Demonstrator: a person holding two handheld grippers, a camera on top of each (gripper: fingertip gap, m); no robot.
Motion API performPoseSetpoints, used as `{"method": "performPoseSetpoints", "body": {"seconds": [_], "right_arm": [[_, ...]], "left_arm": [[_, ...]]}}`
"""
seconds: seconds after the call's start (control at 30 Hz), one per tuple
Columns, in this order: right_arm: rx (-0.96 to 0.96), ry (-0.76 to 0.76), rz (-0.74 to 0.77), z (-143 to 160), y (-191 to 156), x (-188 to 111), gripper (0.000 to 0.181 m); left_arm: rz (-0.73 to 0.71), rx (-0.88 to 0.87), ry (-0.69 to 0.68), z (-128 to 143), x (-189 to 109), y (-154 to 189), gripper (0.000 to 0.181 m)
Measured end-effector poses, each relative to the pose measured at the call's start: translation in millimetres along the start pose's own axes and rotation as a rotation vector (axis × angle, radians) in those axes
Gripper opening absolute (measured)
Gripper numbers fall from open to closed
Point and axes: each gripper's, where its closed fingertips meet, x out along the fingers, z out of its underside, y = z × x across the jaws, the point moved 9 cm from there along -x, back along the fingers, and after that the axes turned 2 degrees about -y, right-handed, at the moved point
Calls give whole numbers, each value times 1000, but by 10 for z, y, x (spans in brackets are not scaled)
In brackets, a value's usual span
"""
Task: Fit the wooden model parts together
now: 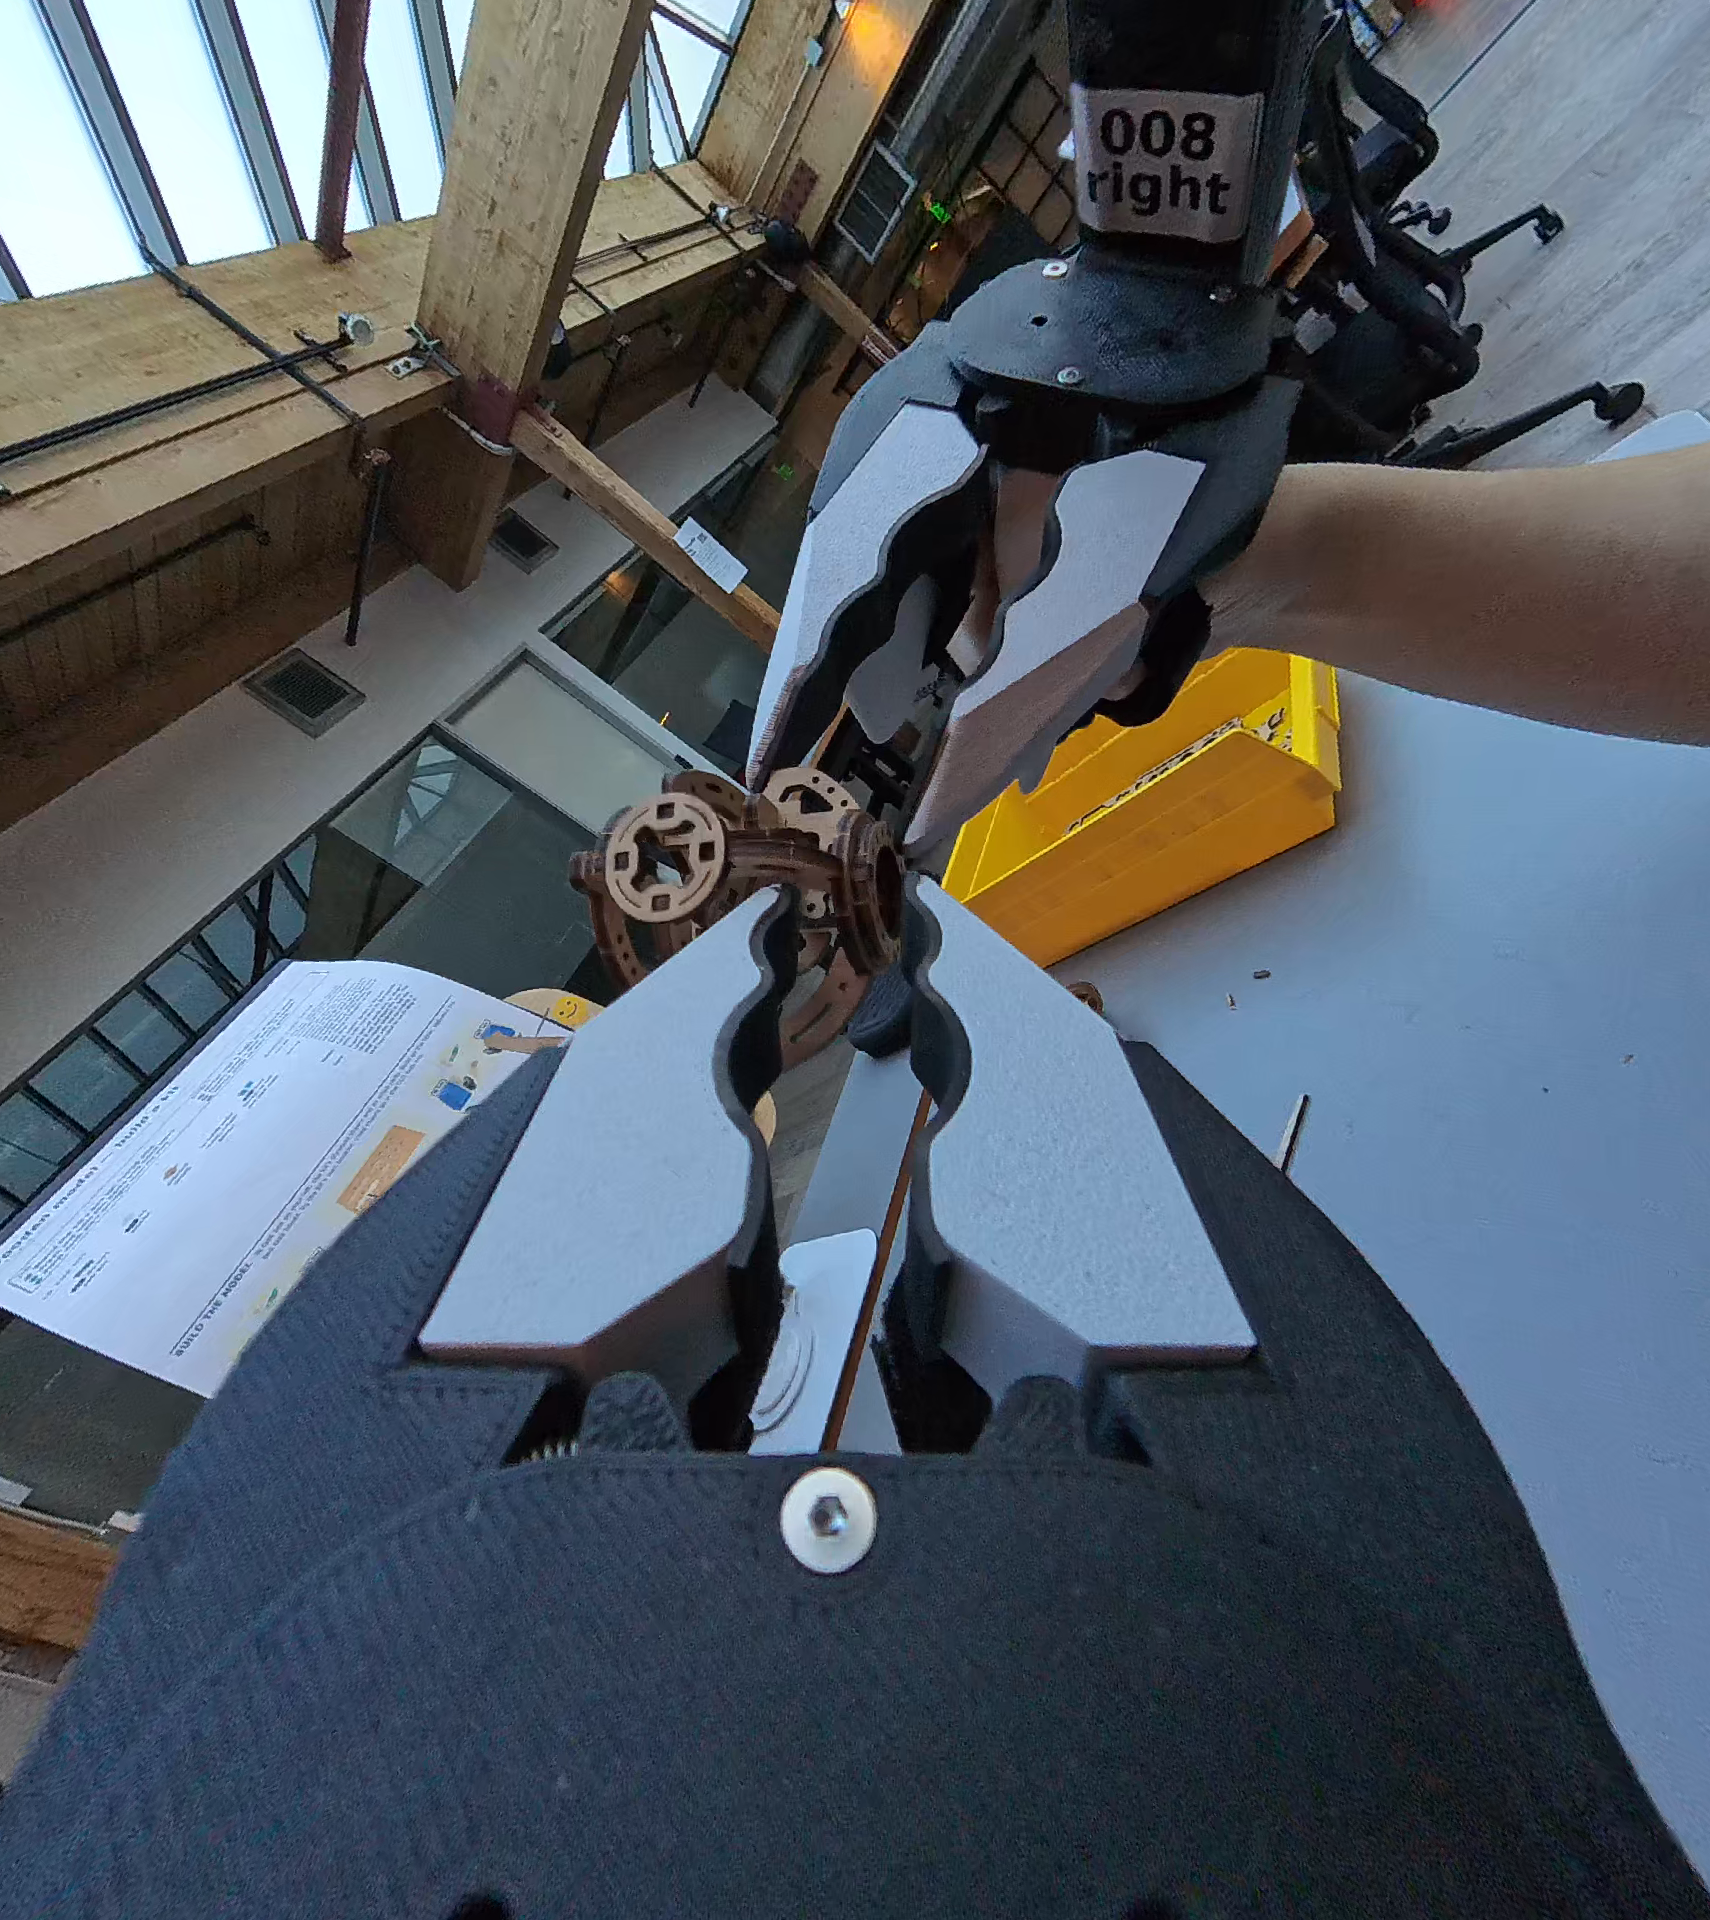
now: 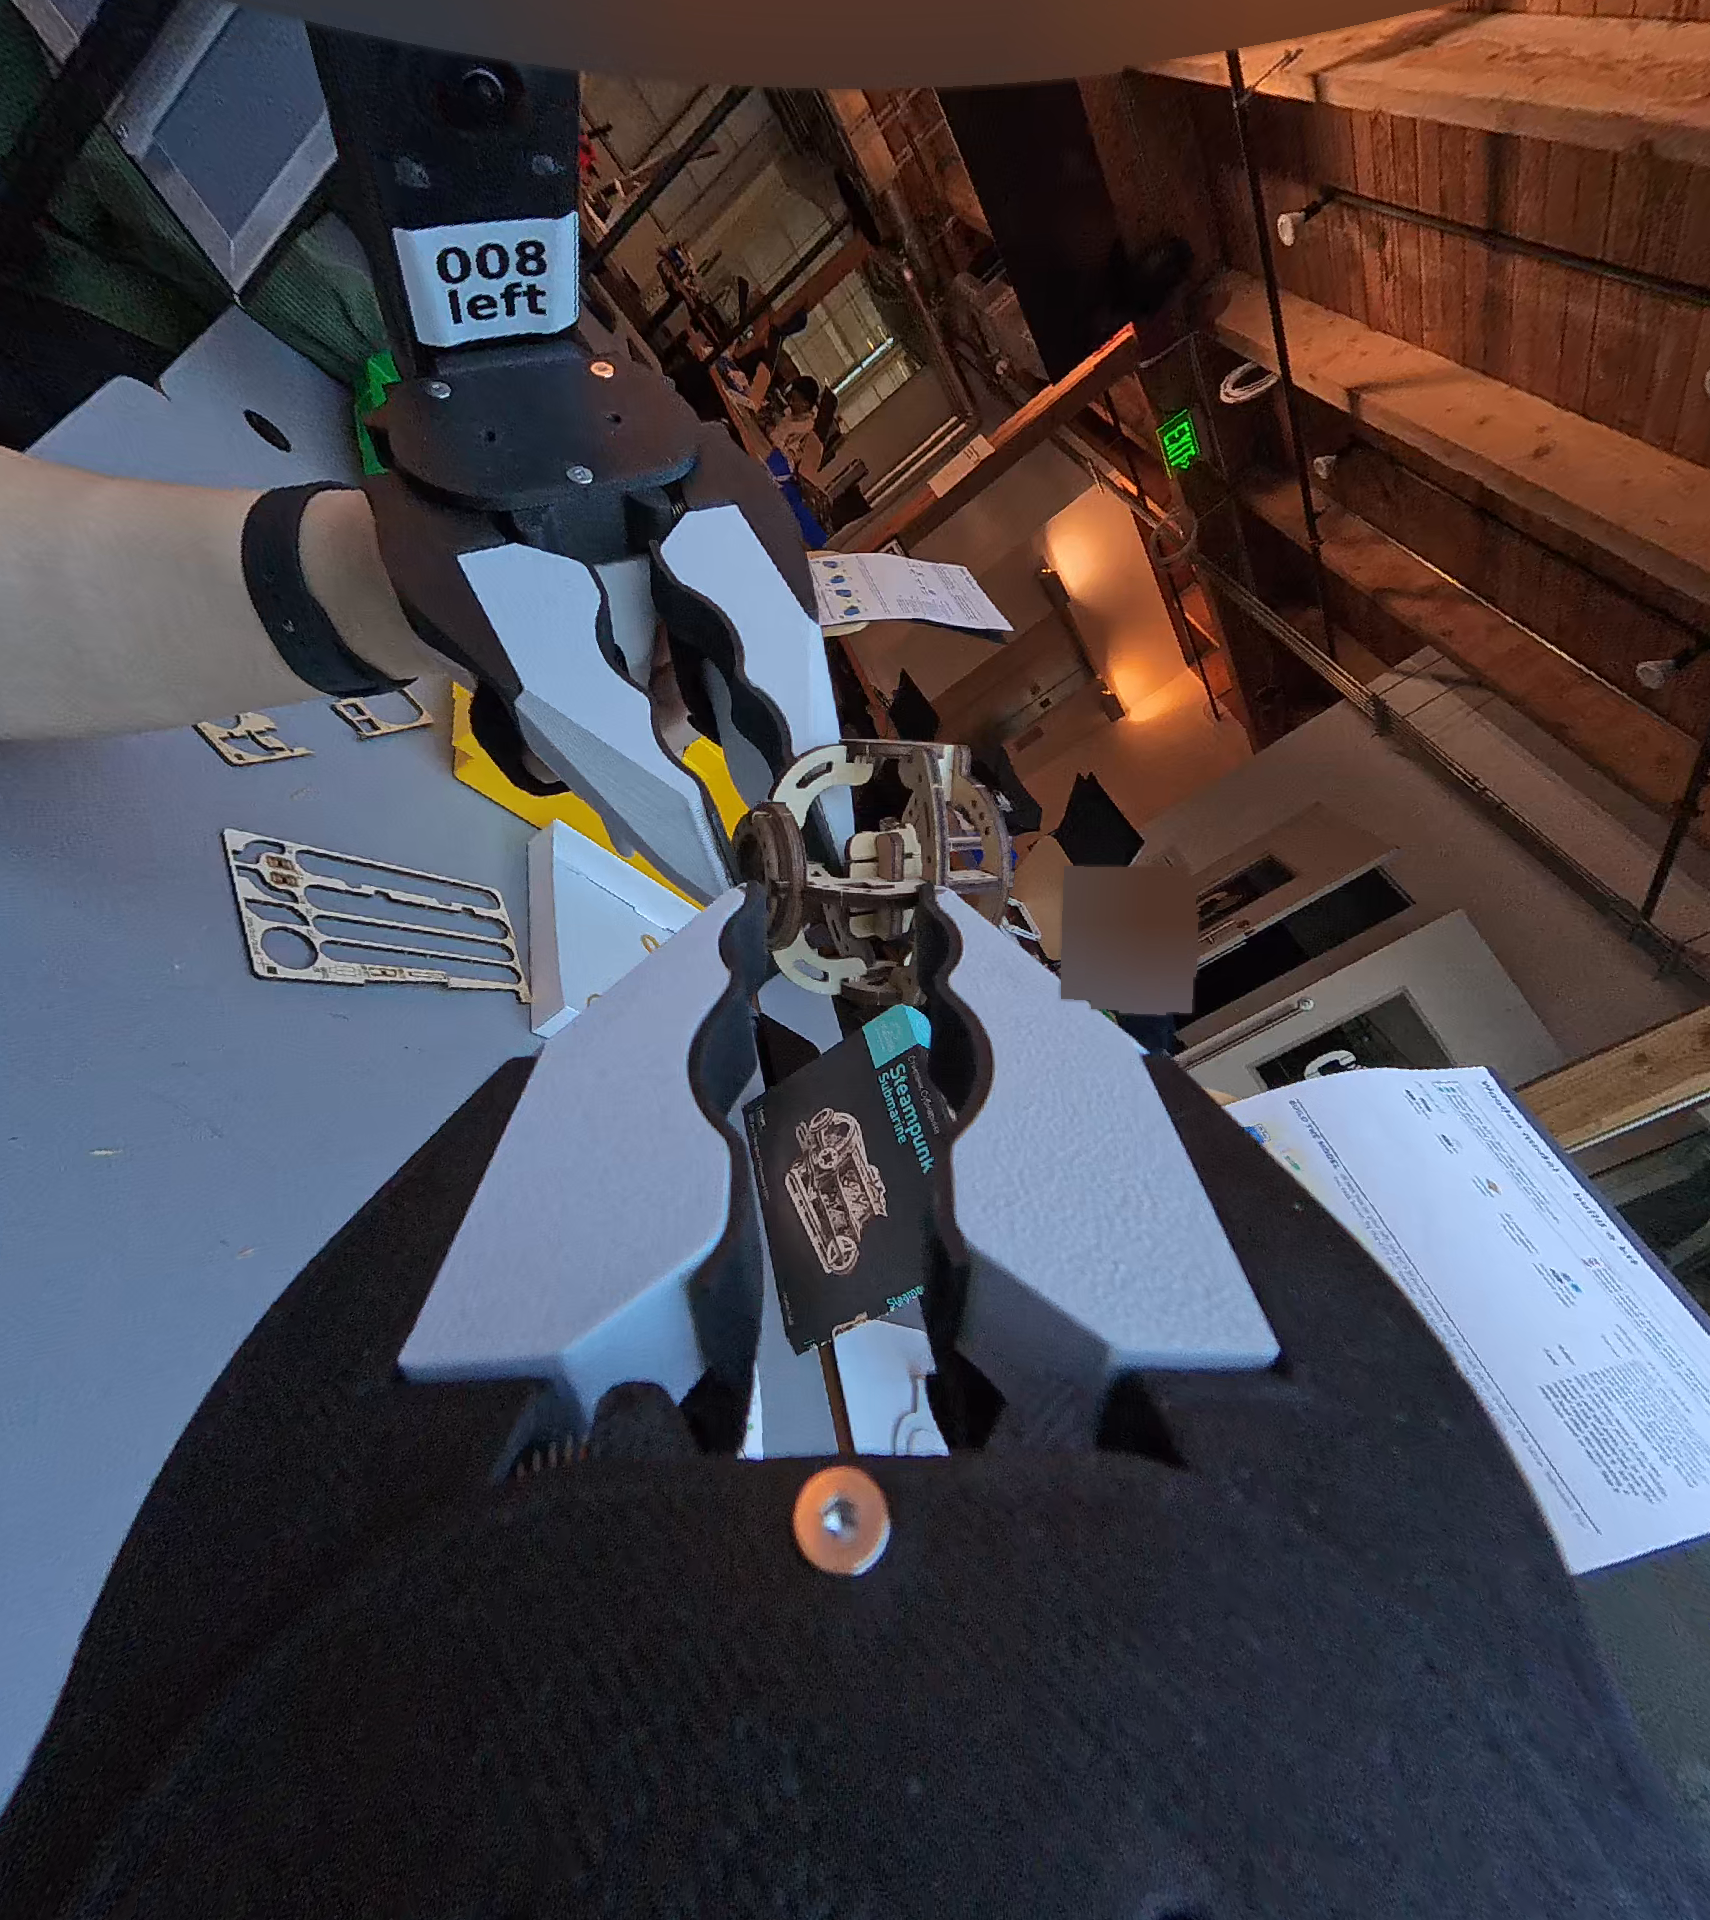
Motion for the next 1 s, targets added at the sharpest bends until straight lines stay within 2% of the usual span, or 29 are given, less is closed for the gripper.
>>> {"method": "performPoseSetpoints", "body": {"seconds": [1.0], "right_arm": [[-50,16,47,-42,-16,-35,24]], "left_arm": [[-60,12,32,-52,14,3,11]]}}
